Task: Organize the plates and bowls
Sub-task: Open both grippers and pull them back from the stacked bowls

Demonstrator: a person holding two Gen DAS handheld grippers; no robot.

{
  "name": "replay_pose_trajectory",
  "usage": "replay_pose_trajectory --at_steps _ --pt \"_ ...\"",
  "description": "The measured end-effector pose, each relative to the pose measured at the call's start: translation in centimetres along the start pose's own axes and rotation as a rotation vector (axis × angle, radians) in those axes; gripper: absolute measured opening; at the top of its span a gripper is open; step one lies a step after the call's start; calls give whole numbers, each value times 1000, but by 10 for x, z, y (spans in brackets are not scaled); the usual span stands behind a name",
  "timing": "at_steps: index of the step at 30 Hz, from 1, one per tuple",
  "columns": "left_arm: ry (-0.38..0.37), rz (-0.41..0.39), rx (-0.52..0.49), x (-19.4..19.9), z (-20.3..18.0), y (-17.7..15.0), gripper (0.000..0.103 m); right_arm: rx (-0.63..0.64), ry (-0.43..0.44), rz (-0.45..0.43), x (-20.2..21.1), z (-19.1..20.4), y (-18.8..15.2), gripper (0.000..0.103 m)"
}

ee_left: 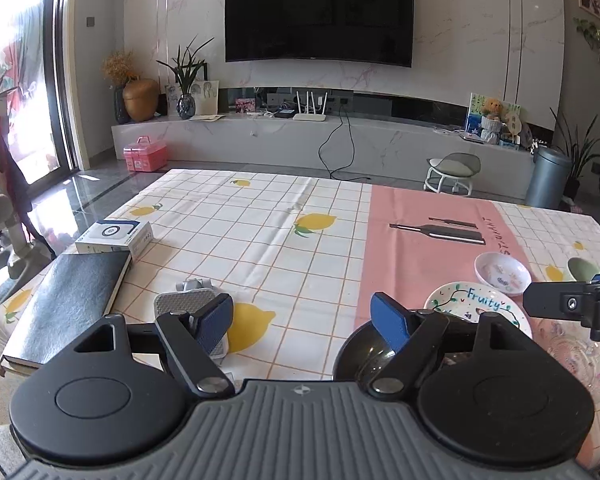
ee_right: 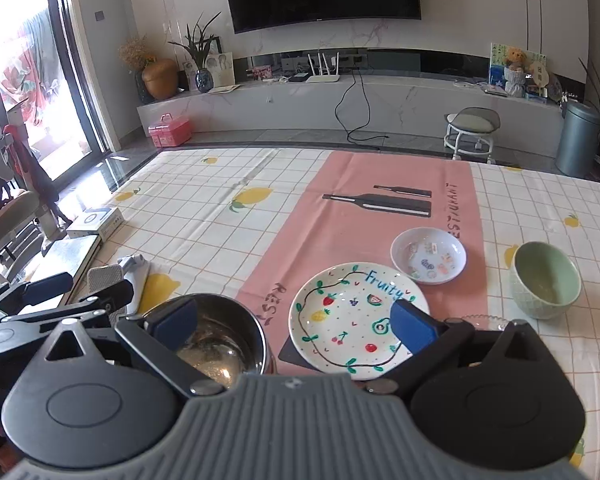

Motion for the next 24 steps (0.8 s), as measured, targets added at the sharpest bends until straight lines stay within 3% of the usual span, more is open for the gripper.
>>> replay_pose_trajectory --at_steps 9,13,16,20,24 --pt "-141 19 -19 23 -50 13 92 -94 -46 2 8 -43 -5 100" --pt "-169 16 -4 28 -71 21 92 -133 -66 -5 17 -67 -7 100" --pt "-221 7 19 31 -83 27 92 -164 -119 -9 27 -90 -9 100" --pt "-246 88 43 28 -103 32 92 -185 -200 -34 41 -121 -13 100" --pt "-224 112 -42 22 -131 35 92 -255 -292 -31 54 -161 -17 100"
Point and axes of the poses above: each gripper's, at about its wrist camera, not at the fingertips, and x roughly against the way its jaws point, z to its left, y to its top, the point moved 6 cm from there along -x, roughly the way its jaws point, and after that the axes turned 8 degrees about x, right-handed, at the moved point
